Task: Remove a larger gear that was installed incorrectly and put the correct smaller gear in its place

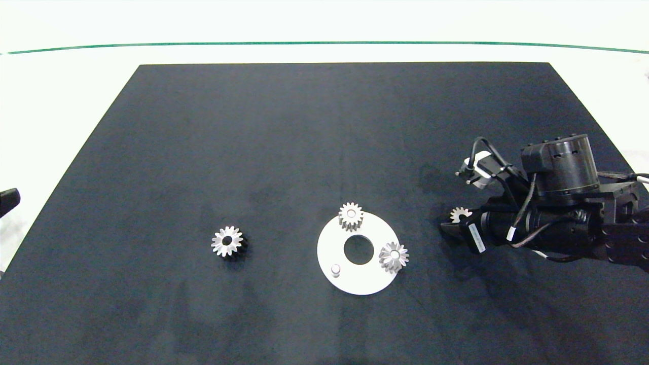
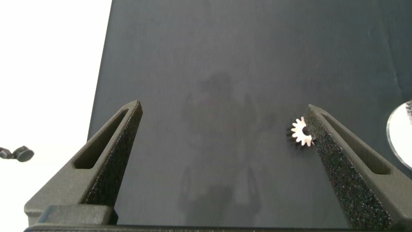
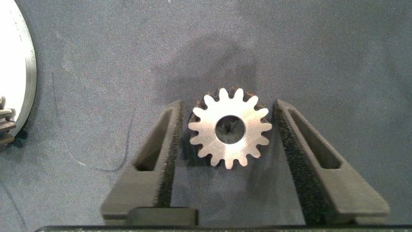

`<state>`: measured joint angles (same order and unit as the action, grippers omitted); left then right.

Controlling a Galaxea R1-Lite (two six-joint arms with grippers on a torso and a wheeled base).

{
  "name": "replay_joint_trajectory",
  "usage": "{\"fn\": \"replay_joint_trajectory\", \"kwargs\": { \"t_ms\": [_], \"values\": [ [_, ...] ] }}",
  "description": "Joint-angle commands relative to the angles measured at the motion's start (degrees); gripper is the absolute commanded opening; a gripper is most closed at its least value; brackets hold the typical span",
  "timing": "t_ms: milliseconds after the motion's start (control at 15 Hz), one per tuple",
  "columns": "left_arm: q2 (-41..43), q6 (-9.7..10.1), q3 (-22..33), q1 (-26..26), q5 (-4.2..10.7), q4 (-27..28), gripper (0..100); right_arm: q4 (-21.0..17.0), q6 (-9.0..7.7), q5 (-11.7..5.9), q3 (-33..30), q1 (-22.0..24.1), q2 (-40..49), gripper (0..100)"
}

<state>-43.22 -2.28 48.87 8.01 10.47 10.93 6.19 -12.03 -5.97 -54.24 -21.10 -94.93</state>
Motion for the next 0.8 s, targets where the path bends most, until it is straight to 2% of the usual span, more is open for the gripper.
{"fn": "replay_joint_trajectory", "kwargs": {
  "t_ms": [67, 800],
  "values": [
    [-0.11, -0.01, 0.08, -0.10, 0.08, 0.05, 100, 0.05, -0.10, -0.09, 0.10, -0.08, 0.18, 50],
    [-0.20, 0.08, 0.00, -0.01, 0.08, 0.05, 100, -0.04, -0.10, 0.00, 0.45, -0.17, 0.18, 28]
  ]
}}
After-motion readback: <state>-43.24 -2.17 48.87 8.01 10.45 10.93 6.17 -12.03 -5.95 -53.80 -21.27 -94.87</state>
